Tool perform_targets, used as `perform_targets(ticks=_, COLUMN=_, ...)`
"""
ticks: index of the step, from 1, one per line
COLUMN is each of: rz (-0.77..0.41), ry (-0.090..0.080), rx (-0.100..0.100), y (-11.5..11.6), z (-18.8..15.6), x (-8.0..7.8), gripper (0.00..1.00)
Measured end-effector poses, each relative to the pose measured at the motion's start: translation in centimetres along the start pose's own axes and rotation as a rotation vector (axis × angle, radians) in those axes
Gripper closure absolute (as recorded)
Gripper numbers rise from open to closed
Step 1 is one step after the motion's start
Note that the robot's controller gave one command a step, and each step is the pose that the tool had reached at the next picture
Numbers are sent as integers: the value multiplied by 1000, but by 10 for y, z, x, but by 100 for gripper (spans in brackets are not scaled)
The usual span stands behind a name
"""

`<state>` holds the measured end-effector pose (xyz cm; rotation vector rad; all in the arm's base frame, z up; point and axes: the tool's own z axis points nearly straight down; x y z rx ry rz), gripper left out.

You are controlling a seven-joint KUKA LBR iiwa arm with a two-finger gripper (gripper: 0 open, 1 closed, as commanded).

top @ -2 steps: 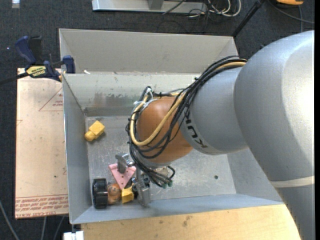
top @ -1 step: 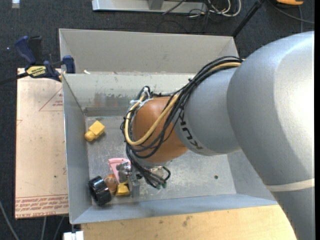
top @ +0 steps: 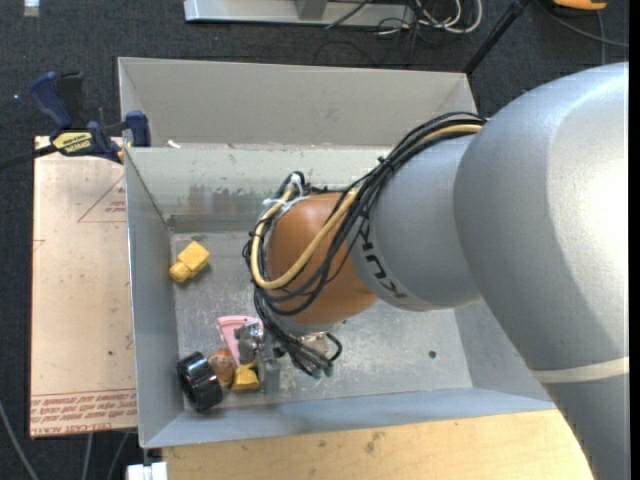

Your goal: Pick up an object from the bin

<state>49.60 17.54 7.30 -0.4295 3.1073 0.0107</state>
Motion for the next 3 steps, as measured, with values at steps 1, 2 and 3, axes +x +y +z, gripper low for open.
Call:
perform_targets(ticks=1, rz=-4, ry=11, rx=5, y=10, z=-43, x=-9, gripper=100)
perform_targets(ticks=2, rz=-9, ry=-8, rx=4, y=12, z=-69, x=-18, gripper=100)
perform_targets(ticks=3, rz=-32, ry=2, rx=5, y=34, z=-169, x=-46, gripper=100)
